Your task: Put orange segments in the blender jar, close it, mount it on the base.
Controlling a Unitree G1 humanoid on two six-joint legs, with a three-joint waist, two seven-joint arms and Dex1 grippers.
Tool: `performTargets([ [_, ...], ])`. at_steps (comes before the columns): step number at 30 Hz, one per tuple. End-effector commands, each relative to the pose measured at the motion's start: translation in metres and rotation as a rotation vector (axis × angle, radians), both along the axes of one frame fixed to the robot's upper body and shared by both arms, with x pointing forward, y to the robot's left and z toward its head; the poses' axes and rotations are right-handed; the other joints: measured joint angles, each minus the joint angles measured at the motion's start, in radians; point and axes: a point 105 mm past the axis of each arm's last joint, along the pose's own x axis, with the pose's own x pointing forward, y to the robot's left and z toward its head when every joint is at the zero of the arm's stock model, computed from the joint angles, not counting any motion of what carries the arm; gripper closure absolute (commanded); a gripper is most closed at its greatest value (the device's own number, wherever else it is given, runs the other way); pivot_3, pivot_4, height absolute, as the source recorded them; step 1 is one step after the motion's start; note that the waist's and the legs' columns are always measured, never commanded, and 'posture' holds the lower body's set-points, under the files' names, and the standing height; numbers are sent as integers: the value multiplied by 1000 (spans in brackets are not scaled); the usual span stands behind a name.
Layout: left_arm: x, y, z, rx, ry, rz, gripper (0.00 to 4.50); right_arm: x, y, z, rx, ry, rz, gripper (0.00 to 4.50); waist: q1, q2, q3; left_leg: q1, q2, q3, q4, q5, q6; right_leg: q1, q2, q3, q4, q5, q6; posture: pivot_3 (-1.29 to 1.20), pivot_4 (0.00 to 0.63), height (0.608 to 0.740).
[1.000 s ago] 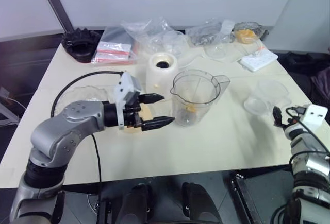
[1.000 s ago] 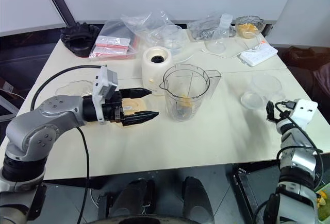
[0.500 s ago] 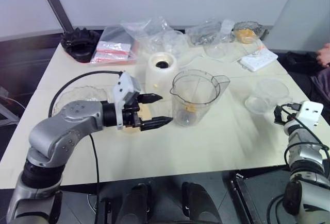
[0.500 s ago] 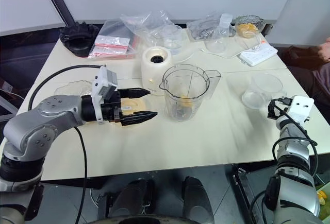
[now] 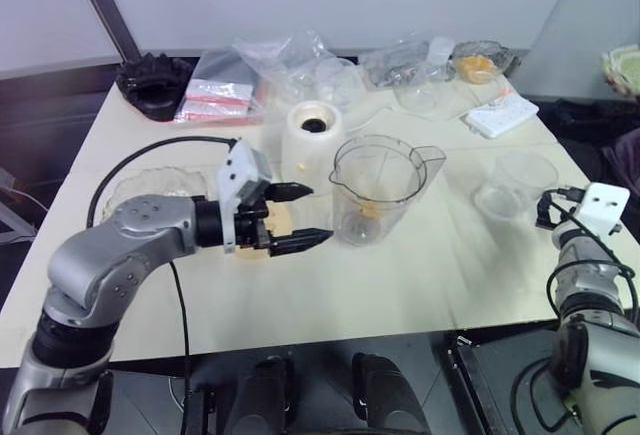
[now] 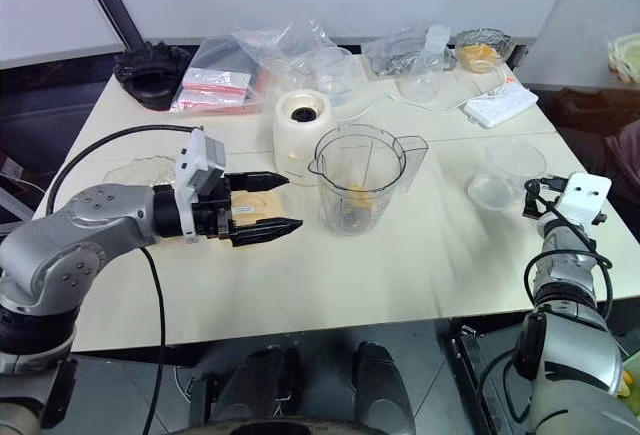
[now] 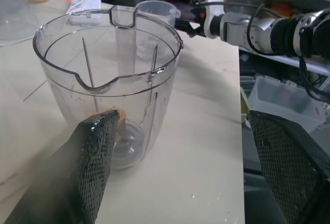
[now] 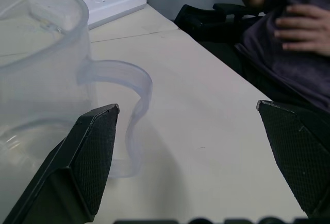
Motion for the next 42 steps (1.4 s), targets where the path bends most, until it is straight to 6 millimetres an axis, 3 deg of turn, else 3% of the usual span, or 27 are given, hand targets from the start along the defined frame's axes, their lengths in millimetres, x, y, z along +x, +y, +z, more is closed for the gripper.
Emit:
performTargets([
  [1,-3,1,11,-1,-50,-2,378,7,0,15,-16,-35,5,0,-1,0,0,0,0,0,0,0,0,0,0,0,0,0,0,0,150,740],
  [4,-3,1,11,3,-52,-1,305,9,2,13,-8,-24,12,920,-1,0,1,0,0,0,0,0,0,0,0,0,0,0,0,0,150,740],
  [10,-3,1,10,10,-53,2,305,11,4,9,-10,8,18,4178,0,0,1,0,0,0,-1,0,0,0,0,0,0,0,0,0,150,740],
  [11,-3,2,10,10,-52,3,305,11,4,9,-10,12,18,4450,0,0,1,0,0,0,-1,0,0,0,0,0,0,0,0,0,150,740],
  [22,-3,1,5,7,-42,9,305,12,10,8,8,-25,37,4450,2,-3,1,3,-1,-3,0,0,0,7,-1,1,-4,-1,1,0,150,740],
  [33,-1,-1,4,6,-43,-2,305,2,11,-5,78,-70,12,4450,3,-3,1,3,0,-4,0,0,0,7,-1,1,-4,-1,1,0,150,740],
  [42,-1,-3,3,3,-37,-8,305,-15,35,-11,88,-136,31,4450,2,-3,1,3,0,-4,-1,0,0,7,-1,1,-3,-1,1,0,150,740],
])
